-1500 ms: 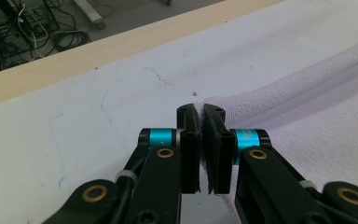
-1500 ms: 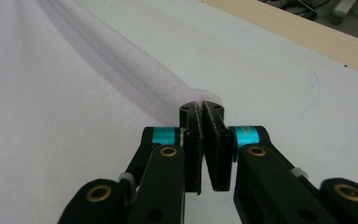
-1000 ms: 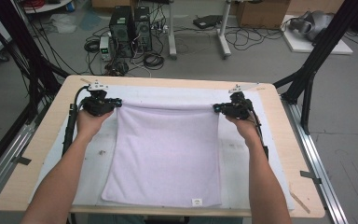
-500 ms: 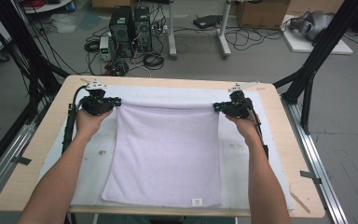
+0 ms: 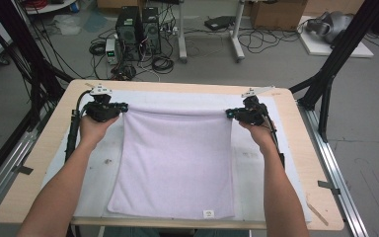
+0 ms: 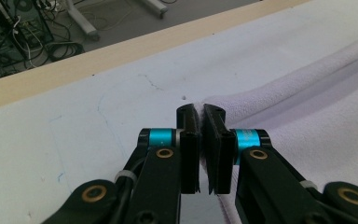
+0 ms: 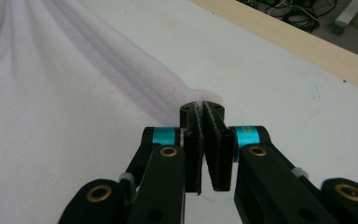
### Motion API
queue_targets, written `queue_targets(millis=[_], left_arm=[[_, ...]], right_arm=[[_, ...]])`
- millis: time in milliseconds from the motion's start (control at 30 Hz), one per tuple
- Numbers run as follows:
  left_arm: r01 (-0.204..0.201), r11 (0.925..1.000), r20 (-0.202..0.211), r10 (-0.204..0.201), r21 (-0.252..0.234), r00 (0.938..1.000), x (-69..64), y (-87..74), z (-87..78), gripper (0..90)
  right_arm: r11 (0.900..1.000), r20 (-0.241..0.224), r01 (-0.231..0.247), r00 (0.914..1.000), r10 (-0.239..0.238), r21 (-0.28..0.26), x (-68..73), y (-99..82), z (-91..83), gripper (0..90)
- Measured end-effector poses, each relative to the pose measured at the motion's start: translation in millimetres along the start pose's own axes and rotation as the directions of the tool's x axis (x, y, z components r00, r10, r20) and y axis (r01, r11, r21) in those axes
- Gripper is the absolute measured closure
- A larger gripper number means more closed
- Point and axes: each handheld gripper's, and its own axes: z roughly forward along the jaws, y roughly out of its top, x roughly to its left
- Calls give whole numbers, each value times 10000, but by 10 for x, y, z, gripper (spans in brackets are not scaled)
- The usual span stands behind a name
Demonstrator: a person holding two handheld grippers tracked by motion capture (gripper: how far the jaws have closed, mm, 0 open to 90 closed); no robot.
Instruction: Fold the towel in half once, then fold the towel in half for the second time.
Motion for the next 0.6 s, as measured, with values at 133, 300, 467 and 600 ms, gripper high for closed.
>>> queue_targets(millis=[133,300,467,600], left_arm=[[-71,9999,55,71,-99,10000,-14,15,-48,846],[-137,9995,204,142,-279,9997,-67,42,-128,846],[-228,9992,356,240,-330,9991,-117,18,-234,846],[-356,9988,509,373,-323,9980,-163,-49,-343,846]], right_arm=[[9999,-70,23,10000,-24,-106,17,9,-62,864],[9996,-136,171,9998,-174,-212,67,10,-136,864],[9992,-425,113,9990,-129,-376,154,-3,-231,864],[9990,-587,106,9982,-132,-432,226,-50,-317,864]])
